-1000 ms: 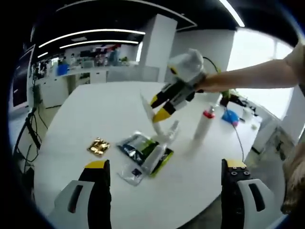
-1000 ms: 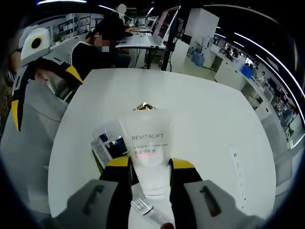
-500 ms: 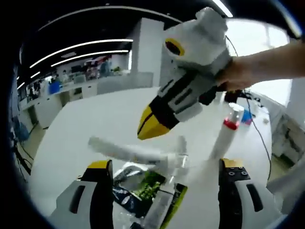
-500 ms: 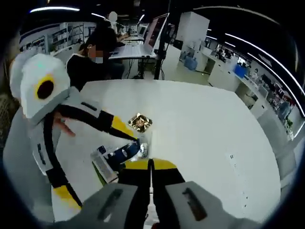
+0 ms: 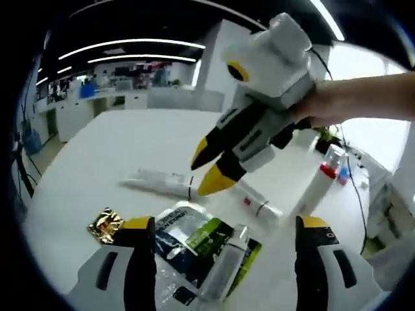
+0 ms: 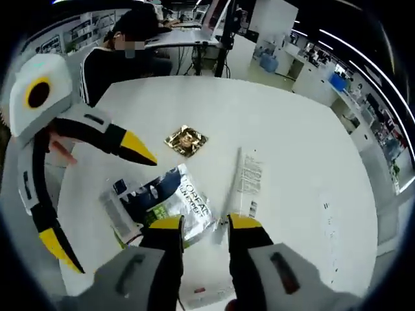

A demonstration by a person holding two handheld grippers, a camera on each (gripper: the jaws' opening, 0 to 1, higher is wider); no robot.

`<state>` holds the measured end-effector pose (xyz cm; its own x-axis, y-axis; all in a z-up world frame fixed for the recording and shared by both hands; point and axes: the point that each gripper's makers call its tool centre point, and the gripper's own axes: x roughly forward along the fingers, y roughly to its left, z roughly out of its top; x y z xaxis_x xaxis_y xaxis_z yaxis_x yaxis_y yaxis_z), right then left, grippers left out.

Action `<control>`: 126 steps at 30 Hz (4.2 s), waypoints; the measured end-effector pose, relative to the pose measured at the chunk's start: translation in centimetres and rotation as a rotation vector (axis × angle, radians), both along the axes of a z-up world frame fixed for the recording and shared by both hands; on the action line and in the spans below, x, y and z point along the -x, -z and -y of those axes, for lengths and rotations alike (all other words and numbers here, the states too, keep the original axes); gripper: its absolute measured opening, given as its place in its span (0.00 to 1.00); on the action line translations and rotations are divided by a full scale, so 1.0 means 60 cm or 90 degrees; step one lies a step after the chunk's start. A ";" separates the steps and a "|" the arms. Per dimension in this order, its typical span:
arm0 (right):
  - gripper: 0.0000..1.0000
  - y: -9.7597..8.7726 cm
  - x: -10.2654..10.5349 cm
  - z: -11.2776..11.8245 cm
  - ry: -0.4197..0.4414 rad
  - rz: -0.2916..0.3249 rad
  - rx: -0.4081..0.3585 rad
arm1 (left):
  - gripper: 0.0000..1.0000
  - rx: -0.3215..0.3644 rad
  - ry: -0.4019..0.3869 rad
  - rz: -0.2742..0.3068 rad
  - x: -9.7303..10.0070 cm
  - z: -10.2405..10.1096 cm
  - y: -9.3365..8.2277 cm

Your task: Arrange the skincare products in the storage area until every visible bottle or jar stands upright without overlapping.

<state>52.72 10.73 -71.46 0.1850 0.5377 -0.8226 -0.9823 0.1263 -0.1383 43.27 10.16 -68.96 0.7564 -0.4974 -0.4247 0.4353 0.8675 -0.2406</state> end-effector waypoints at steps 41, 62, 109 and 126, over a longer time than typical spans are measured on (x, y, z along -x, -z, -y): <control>0.33 0.105 -0.119 -0.079 0.129 -0.005 0.026 | 0.90 -0.070 -0.016 0.043 0.185 -0.128 -0.050; 0.26 0.089 -0.092 -0.081 0.102 -0.009 -0.013 | 0.90 -0.076 -0.018 0.040 0.181 -0.134 -0.044; 0.27 -0.204 -0.022 0.039 0.234 0.099 -0.298 | 0.90 -0.101 0.019 0.064 0.184 -0.113 -0.055; 0.27 -0.296 0.085 0.074 0.197 0.079 -0.394 | 0.89 -0.041 0.041 0.092 0.168 -0.077 -0.126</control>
<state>47.62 6.28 -53.69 0.4779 0.8079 -0.3450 -0.8700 0.4894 -0.0591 33.19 14.79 -61.38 0.7795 -0.5224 -0.3457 0.5167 0.8482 -0.1166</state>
